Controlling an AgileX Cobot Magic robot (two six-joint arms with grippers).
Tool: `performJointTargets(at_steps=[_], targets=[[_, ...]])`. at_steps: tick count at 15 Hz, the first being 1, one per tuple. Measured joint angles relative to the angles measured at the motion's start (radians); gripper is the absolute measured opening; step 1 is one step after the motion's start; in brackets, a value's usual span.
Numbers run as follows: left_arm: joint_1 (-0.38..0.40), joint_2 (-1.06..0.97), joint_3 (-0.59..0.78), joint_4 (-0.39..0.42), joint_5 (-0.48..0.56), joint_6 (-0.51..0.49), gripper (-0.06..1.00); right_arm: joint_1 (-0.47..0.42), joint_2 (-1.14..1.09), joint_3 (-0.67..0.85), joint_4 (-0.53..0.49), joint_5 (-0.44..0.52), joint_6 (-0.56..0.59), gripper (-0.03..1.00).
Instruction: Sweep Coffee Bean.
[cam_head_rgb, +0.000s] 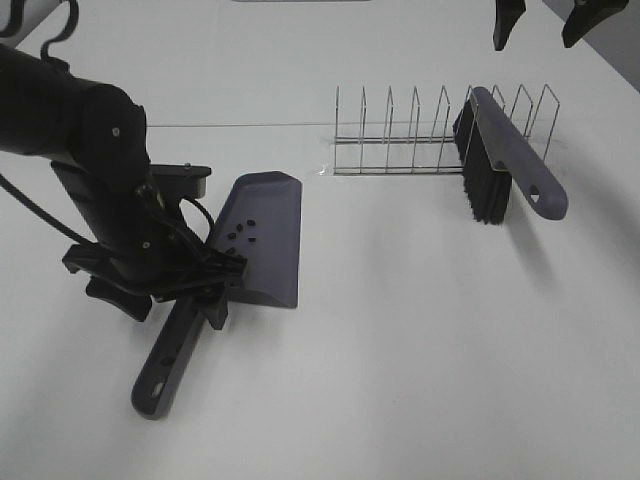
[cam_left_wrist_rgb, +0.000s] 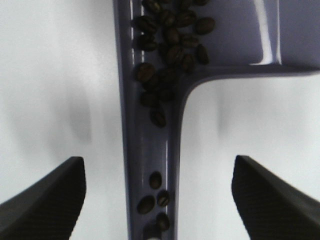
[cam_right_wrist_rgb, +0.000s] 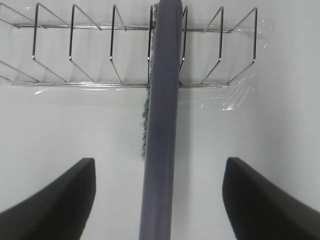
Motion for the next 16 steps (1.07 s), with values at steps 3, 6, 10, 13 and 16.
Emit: performJointTargets(at_steps=[3, 6, 10, 13, 16], targets=[[0.0, -0.166, 0.0, 0.093, 0.118, -0.003, 0.76, 0.0, -0.151, 0.146, 0.023, 0.001, -0.029, 0.68], [0.0, -0.358, -0.001, 0.158, 0.254, -0.004, 0.76, 0.0, -0.3, 0.324, 0.025, 0.001, -0.053, 0.68], [0.0, -0.725, -0.001, 0.188, 0.512, -0.004, 0.76, 0.0, -0.641, 0.767, 0.025, 0.001, -0.085, 0.68], [0.0, -0.872, 0.001, 0.189, 0.537, -0.002, 0.76, 0.0, -0.818, 0.977, 0.025, 0.0, -0.097, 0.68], [0.0, -1.061, 0.11, 0.18, 0.539, 0.02, 0.76, 0.0, -1.041, 1.215, 0.026, 0.0, -0.097, 0.68]])
